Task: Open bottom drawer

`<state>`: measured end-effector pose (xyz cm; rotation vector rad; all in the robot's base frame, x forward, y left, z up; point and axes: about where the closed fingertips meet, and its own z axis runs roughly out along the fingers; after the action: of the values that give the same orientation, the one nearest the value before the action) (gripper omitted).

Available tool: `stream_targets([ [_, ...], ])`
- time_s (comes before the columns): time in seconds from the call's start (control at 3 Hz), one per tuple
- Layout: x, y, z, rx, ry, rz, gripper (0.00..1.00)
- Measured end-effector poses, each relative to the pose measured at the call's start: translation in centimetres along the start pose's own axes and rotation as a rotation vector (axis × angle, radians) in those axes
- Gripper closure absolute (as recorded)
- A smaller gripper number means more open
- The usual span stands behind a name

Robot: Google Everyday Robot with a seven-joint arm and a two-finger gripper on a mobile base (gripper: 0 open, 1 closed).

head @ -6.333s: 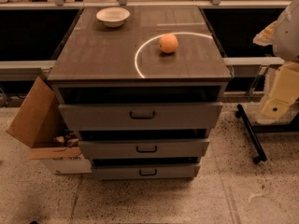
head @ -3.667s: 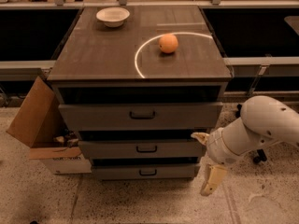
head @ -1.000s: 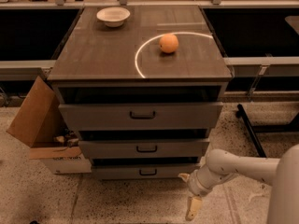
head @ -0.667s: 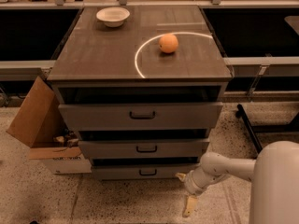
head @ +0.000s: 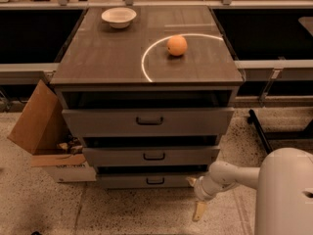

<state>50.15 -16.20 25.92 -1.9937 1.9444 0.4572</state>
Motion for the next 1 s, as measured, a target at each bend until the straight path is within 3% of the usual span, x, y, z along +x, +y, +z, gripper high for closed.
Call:
stream_targets([
  [0.33, 1.7, -2.9, 0.7, 0.082, 0.021, -0.041, 0.0],
  [1.0, 3.5, -7.3, 3.6, 0.14, 0.051, -0.075, 0.0],
])
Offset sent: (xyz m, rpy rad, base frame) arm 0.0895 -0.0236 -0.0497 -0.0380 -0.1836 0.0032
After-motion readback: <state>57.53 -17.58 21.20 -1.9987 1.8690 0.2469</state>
